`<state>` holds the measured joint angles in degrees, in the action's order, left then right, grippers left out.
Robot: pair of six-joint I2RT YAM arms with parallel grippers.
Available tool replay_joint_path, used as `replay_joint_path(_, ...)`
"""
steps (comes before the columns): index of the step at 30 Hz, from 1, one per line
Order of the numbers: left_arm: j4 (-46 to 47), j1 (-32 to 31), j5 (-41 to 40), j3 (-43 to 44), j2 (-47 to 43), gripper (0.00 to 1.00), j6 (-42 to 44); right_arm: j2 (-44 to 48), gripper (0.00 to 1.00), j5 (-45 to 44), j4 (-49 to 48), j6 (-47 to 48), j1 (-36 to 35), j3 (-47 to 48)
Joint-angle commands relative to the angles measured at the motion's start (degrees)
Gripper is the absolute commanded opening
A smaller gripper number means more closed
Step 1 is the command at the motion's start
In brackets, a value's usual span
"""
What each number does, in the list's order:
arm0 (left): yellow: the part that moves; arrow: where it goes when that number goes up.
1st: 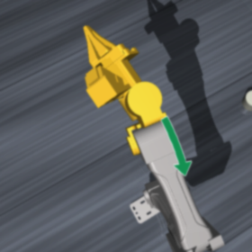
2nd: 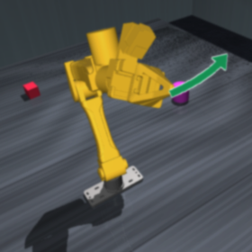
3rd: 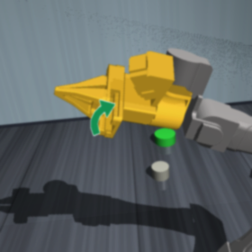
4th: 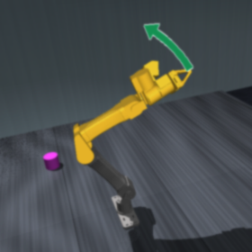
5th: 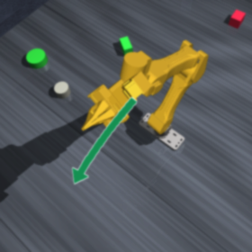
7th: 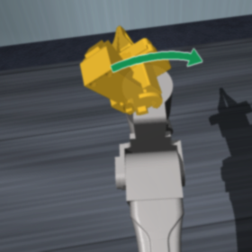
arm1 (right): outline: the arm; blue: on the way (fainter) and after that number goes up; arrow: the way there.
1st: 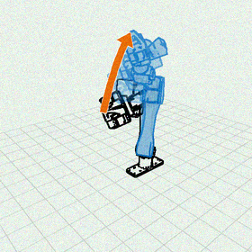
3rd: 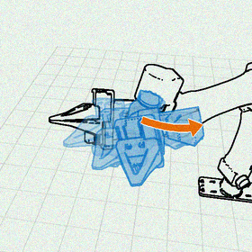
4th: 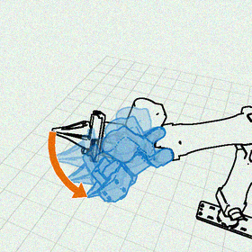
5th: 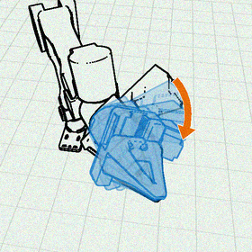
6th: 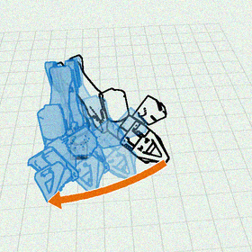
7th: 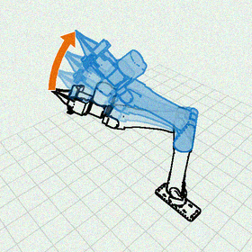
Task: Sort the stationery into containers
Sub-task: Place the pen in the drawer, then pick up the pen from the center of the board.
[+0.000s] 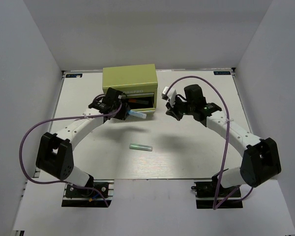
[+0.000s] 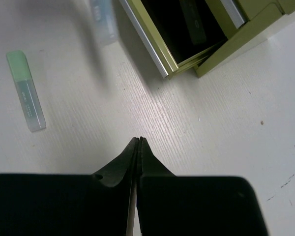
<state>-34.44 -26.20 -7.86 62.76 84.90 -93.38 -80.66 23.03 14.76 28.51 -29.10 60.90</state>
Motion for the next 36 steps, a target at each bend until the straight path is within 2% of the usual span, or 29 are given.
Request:
replay_joint_path(1, 8.2, 1.6, -2.0, 2.5, 2.4, 0.02, -7.7, 2.9, 0.01, 0.2, -0.2, 0.7, 1.0, -1.2)
replay_joint_path(13, 13.3, 4.0, -1.5, 7.9, 11.2, 0.02, -13.8, 3.3, 0.04, 0.7, -0.1, 0.7, 2.5, -2.5)
replay_joint_path(14, 13.3, 4.0, -1.5, 8.6, 12.0, 0.03, -13.8, 3.3, 0.07, 0.7, 0.1, 0.8, 2.5, -2.5)
replay_joint_path(16, 13.3, 4.0, -0.8, 8.6, 12.6, 0.19, -13.8, 3.2, 0.12, 0.8, 0.4, 1.3, 2.6, -2.3)
replay_joint_path(17, 12.8, 4.0, -0.2, 8.6, 12.6, 0.26, -13.8, 3.1, 0.21, 1.1, 0.7, 1.5, 2.6, -2.2)
replay_joint_path(18, 12.8, 4.6, -0.2, 8.6, 12.6, 0.38, -13.8, 3.1, 0.25, 1.3, 0.6, 1.5, 2.5, -2.2)
replay_joint_path(19, 12.8, 4.6, -0.2, 7.8, 12.6, 0.45, -13.8, 2.9, 0.29, 1.6, 1.0, 1.8, 2.5, -2.0)
replay_joint_path(22, 13.3, 4.6, 0.4, 6.7, 12.0, 0.59, -13.8, 2.1, 0.37, 3.5, 1.7, 2.2, 2.3, -1.2)
replay_joint_path(26, 13.3, 4.6, 1.0, 6.7, 11.5, 0.7, -13.8, 0.9, 0.45, 6.4, 2.8, 3.6, 2.2, -0.3)
replay_joint_path(30, 13.9, 4.6, 2.9, 6.1, 10.3, 0.7, -13.8, 0.2, 0.46, 12.2, 5.5, 7.7, 2.2, 0.4)
replay_joint_path(33, 13.9, 4.6, 5.7, 6.1, 8.5, 0.63, -9.7, 0.0, 0.46, 18.8, 9.0, 17.0, 1.9, -0.2)
replay_joint_path(35, 12.1, 4.6, 7.3, 6.7, 7.5, 0.59, -4.5, -0.5, 0.55, 23.3, 11.1, 20.2, 1.4, -0.6)
replay_joint_path(36, 12.1, 4.6, 9.8, 5.8, 6.3, 0.57, -2.2, -0.7, 0.6, 24.1, 11.9, 26.1, 1.1, -0.4)
